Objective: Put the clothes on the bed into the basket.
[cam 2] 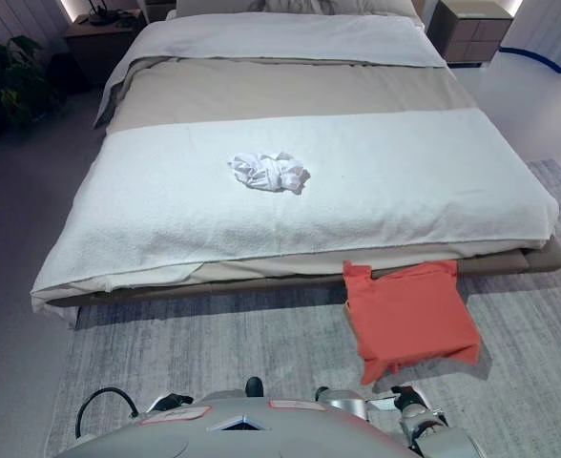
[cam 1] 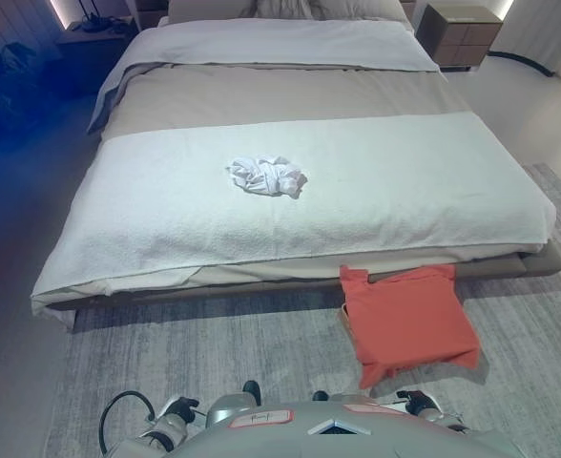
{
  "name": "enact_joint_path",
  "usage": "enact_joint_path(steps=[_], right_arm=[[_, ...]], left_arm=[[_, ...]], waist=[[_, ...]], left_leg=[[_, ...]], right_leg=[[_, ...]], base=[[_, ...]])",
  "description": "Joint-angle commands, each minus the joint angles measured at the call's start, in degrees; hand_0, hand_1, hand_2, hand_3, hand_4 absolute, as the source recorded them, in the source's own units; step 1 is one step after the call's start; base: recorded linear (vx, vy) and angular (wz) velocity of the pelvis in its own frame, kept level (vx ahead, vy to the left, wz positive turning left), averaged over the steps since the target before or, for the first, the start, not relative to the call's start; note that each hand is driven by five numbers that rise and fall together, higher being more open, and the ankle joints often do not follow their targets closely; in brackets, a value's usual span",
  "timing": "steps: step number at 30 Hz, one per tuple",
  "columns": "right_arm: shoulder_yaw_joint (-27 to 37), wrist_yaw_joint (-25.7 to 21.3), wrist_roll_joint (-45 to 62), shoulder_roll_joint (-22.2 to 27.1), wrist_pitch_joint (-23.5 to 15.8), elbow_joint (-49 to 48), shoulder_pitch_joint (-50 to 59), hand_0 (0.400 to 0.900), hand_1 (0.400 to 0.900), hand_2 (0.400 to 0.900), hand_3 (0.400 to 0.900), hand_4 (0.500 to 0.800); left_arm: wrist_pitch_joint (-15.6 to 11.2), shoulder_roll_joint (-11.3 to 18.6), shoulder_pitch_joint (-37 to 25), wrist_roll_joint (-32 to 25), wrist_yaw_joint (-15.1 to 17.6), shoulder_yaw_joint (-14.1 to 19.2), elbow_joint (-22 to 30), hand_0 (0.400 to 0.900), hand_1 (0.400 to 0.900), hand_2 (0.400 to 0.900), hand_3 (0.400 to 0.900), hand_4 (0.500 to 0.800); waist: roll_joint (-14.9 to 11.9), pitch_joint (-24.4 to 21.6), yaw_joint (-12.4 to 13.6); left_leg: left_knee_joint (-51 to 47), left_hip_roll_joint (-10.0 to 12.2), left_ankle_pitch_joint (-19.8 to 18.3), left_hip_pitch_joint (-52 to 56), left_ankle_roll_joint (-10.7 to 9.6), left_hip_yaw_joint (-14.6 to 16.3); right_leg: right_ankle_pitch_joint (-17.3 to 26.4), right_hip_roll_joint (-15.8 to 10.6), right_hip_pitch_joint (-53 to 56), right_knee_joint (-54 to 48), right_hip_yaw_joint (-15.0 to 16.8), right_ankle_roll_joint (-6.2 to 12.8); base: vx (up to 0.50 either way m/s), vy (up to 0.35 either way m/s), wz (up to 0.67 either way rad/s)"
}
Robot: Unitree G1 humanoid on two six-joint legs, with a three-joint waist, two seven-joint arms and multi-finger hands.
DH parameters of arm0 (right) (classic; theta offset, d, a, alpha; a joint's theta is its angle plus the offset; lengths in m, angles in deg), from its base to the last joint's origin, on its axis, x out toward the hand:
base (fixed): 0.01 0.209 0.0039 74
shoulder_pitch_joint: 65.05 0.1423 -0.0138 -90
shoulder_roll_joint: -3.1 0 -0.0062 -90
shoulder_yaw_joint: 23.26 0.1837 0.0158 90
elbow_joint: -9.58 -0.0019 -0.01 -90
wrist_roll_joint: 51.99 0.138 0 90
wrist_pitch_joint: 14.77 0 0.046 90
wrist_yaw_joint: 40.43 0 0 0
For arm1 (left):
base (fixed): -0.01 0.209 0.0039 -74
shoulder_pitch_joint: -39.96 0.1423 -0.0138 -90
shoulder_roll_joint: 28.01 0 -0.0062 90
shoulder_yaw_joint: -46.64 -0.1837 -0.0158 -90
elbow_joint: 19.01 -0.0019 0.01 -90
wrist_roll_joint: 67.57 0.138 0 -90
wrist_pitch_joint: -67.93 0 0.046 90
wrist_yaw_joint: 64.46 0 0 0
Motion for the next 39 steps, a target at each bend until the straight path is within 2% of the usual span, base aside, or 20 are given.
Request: enact_joint_path(steps=[1,24,32,33,35,36,38,39], right_arm=[[-1.04,-1.39,0.3,2.32,0.23,2.62,3.31,0.9,0.9,0.9,0.9,0.8],[-1.61,-1.36,-0.54,2.09,0.3,2.64,3.27,0.9,0.9,0.9,0.9,0.8],[-2.07,-1.64,-0.34,2.74,0.08,1.86,4.82,0.9,0.9,0.9,0.9,0.8],[-2.54,-1.66,-0.33,2.83,-0.19,1.7,5.26,0.9,0.9,0.9,0.9,0.8],[-2.52,-1.73,-0.1,3.26,-0.38,1.84,5.28,0.9,0.9,0.9,0.9,0.8],[-2.36,-1.89,-0.05,3.74,-0.36,1.76,5.38,0.9,0.9,0.9,0.9,0.8],[-2.35,-2.22,-0.15,4.59,-0.08,1.88,5.83,0.9,0.9,0.9,0.9,0.8],[-2.13,-2.42,0.04,5.08,-0.01,2.15,6.24,0.9,0.9,0.9,0.9,0.8]], left_arm=[[-0.09,0.91,-4.34,0.25,0.61,0.25,-4.28,0.9,0.9,0.9,0.9,0.8],[-0.09,1.08,-4.28,-0.2,0.62,0.48,-4.32,0.9,0.9,0.9,0.9,0.8],[0.1,1.91,-5.5,-1.08,1.18,0.56,-3.88,0.9,0.9,0.9,0.9,0.8],[0.22,2.35,-5.98,-1.25,1.45,0.73,-3.64,0.9,0.9,0.9,0.9,0.8],[0.29,2.45,-6.39,-1.78,1.84,1.18,-3.49,0.9,0.9,0.9,0.9,0.8],[0.34,2.26,-6.91,-2.23,2.1,1.18,-3.43,0.9,0.9,0.9,0.9,0.8],[0.39,1.93,-7.66,-3.71,2.56,1.4,-3.67,0.9,0.9,0.9,0.9,0.8],[0.11,1.85,-7.87,-5.01,2.87,2.0,-3.93,0.9,0.9,0.9,0.9,0.8]], waist=[[-0.59,1.02,0.21],[-0.65,1.3,0.03],[-1.08,2.8,-0.28],[-1.73,3.51,-0.31],[-3.11,5.41,0.29],[-3.47,6.95,0.73],[-4.11,9.18,1.66],[-4.12,9.81,2.49]], left_leg=[[0.28,-1.66,-4.21,1.84,-0.04,0.06],[0.28,-1.36,-4.39,2.12,-0.19,-0.04],[0.54,0.77,-3.05,0.79,-0.83,-0.31],[5.46,1.31,-4.56,-1.65,-0.7,-0.42],[17.83,0.08,-6.08,-7.88,-0.71,-0.64],[24.62,-0.6,-5.12,-12.34,-0.83,-1.55],[30.26,-3.15,-2.12,-17.83,-0.9,-4.37],[28.88,-4.81,-2.07,-21.77,-0.62,-4.84]], right_leg=[[2.5,-1.1,-2.74,0.11,-3.05,2.57],[2.13,-0.7,-2.42,0.11,-3.24,2.17],[0.85,1.21,-5.39,2.51,-2.45,0.83],[-0.06,1.63,-6.82,4.56,-1.59,0.0],[-0.93,1.89,-7.3,6.18,-0.42,-1.43],[-1.14,1.81,-7.22,6.63,-0.82,-1.98],[-1.88,1.6,-6.65,6.76,-1.42,-2.81],[-2.43,1.72,-5.97,6.3,-1.38,-2.66]], base=[[0.0,0.0,0.0],[0.0,-0.01,0.0],[-0.01,-0.075,0.0],[-0.07,-0.158,0.04],[-0.12,-0.168,0.16],[-0.11,-0.148,0.18],[-0.02,-0.099,0.04],[0.1,-0.046,-0.05]])
